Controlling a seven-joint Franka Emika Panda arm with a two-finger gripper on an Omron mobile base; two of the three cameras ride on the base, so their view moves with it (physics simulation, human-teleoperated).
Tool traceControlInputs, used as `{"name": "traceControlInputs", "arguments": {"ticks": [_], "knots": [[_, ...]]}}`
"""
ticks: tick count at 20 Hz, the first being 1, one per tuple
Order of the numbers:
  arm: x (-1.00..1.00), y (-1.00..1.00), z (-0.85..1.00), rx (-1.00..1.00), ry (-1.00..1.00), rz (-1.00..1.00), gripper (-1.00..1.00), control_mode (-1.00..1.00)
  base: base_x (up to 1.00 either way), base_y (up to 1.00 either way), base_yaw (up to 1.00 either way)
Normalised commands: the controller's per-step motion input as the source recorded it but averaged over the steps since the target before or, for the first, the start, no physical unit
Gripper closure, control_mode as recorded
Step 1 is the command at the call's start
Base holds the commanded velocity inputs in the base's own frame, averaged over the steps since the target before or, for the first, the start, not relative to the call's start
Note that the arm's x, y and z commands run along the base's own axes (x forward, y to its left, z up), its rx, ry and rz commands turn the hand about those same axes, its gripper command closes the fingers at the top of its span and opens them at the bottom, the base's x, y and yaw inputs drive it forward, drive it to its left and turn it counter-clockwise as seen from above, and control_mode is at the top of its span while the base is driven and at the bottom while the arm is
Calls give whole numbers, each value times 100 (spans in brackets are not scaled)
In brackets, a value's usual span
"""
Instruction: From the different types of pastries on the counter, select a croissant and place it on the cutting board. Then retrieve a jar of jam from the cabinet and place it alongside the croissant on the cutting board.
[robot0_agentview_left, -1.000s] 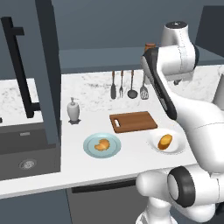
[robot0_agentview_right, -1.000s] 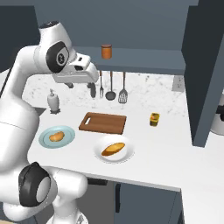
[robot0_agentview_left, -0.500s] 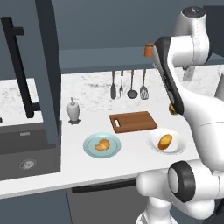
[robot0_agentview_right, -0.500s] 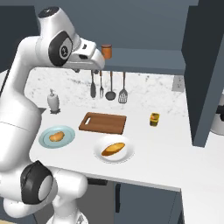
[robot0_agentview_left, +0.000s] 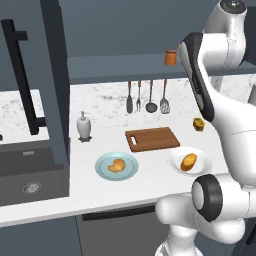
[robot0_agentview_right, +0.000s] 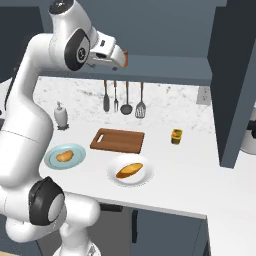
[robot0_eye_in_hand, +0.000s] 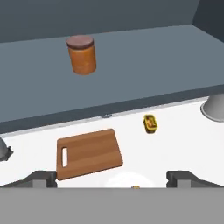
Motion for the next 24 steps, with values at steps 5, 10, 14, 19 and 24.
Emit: {"name": "traceControlInputs", "arguments": {"ticks": [5, 10, 14, 19, 24], "knots": [[32, -1, 32, 4, -11, 0, -100, -100, 0, 0, 0], [22, 2, 10, 9, -3, 0, -100, -100, 0, 0, 0], [24, 4, 0, 6, -3, 2, -100, -100, 0, 0, 0], [45, 1, 0, 6, -1, 2, -100, -100, 0, 0, 0], [50, 0, 0, 5, -1, 4, -100, -100, 0, 0, 0]]}}
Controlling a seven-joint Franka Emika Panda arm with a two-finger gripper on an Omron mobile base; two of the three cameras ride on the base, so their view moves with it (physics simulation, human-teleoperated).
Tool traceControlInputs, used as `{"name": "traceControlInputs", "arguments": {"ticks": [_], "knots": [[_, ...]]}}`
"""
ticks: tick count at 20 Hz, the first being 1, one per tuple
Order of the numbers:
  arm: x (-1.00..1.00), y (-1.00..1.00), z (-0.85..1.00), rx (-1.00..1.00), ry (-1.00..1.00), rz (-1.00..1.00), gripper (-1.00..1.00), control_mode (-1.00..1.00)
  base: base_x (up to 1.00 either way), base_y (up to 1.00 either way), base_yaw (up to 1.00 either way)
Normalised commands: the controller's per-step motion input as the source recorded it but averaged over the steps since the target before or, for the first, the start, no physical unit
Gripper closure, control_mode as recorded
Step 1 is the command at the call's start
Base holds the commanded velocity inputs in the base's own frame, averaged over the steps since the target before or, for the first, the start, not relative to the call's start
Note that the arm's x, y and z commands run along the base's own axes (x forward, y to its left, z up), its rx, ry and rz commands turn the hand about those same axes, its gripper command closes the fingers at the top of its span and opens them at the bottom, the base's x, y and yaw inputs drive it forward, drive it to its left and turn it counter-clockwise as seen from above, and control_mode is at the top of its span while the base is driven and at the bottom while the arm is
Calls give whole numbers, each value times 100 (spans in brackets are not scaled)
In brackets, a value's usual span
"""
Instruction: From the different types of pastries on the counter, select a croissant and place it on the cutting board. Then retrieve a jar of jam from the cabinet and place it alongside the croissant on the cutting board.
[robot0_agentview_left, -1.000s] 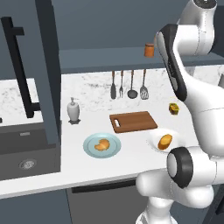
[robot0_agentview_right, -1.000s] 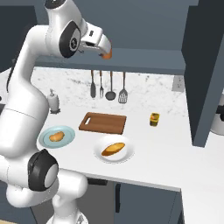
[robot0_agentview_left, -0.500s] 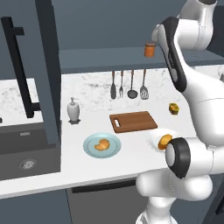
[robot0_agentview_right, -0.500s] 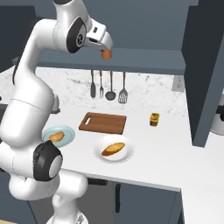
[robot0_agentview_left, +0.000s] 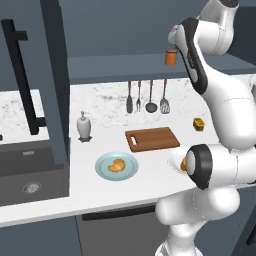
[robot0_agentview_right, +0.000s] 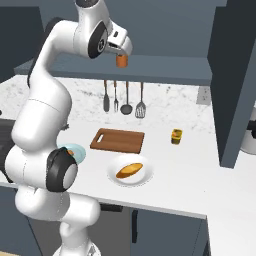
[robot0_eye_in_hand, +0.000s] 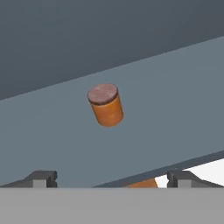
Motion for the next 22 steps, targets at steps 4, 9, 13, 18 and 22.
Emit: {"name": "traceControlInputs", "arguments": {"ticks": [4, 9, 13, 18, 22], "knots": [[33, 0, -1, 2, 0, 5, -100, -100, 0, 0, 0], [21, 0, -18, 0, 0, 9, -100, -100, 0, 0, 0], [30, 0, -24, 0, 0, 15, -100, -100, 0, 0, 0], [26, -1, -11, -3, -2, 16, -100, -100, 0, 0, 0], [1, -6, 7, -19, -9, 8, -100, -100, 0, 0, 0]]}}
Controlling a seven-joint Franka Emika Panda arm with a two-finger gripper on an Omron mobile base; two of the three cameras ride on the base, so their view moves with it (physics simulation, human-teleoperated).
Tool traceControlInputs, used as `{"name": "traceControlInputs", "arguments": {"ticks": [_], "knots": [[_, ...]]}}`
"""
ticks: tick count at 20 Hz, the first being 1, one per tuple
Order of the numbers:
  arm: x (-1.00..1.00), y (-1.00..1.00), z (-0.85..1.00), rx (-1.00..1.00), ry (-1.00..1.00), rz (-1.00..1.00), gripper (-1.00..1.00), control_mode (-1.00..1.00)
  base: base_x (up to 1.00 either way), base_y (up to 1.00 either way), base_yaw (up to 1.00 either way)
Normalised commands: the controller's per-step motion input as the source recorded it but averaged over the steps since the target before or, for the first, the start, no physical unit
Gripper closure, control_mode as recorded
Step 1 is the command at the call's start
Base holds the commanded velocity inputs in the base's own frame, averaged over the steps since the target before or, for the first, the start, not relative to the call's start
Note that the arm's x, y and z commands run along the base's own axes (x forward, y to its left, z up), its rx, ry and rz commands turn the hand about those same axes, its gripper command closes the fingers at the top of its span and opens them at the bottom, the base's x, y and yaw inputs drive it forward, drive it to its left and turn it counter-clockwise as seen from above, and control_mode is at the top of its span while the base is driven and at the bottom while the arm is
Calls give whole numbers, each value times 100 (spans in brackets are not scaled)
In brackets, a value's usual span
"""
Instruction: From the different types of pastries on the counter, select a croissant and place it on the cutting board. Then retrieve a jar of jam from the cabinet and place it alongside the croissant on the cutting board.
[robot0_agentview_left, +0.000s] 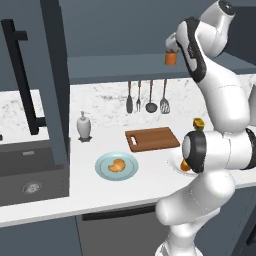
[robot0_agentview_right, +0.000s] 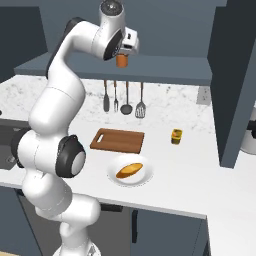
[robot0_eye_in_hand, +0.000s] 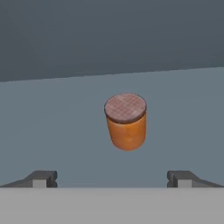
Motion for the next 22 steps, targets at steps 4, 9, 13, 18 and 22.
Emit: {"name": "traceControlInputs", "arguments": {"ticks": [4, 9, 13, 18, 22], "knots": [[0, -2, 5, -26, -3, 0, -100, -100, 0, 0, 0], [4, 0, 0, -12, 4, 0, -100, -100, 0, 0, 0], [22, 0, 0, -3, 5, 0, -100, -100, 0, 0, 0], [33, 0, 0, 0, 1, 0, -100, -100, 0, 0, 0], [25, 0, 0, 0, 1, 0, -100, -100, 0, 0, 0]]}}
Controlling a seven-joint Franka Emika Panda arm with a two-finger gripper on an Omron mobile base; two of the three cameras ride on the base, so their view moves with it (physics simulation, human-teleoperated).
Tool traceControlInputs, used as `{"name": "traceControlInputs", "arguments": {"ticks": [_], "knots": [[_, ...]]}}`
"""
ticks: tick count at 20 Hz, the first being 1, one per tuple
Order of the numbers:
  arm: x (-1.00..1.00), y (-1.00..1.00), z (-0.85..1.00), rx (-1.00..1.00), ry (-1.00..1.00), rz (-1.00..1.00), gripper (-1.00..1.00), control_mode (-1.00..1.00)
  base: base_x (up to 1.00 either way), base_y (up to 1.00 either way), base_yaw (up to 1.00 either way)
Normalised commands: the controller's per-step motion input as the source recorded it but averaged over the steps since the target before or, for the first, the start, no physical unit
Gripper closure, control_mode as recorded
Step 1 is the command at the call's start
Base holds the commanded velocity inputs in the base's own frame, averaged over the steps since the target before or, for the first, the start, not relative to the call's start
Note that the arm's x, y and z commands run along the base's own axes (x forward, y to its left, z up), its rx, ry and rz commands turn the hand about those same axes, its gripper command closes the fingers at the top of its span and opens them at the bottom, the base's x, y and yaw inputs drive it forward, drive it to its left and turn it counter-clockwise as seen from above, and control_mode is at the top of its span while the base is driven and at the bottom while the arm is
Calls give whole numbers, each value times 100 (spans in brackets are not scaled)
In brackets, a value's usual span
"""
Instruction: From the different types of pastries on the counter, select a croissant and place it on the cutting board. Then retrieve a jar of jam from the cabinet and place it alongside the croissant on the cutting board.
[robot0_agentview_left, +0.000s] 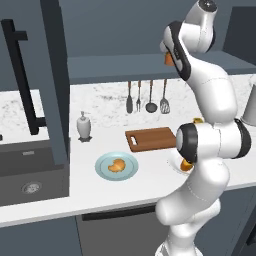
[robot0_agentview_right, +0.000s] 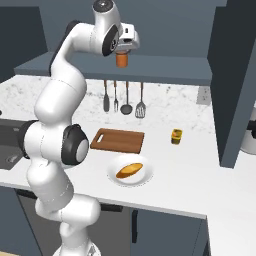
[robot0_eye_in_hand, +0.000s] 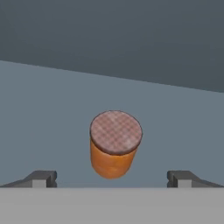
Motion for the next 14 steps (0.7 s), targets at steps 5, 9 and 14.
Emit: {"name": "traceControlInputs", "arguments": {"ticks": [5, 9, 14], "knots": [[2, -1, -7, 0, 8, 0, -100, -100, 0, 0, 0], [1, 0, -10, 0, 12, 0, -100, -100, 0, 0, 0], [12, 0, -12, 0, 8, 0, -100, -100, 0, 0, 0]]}}
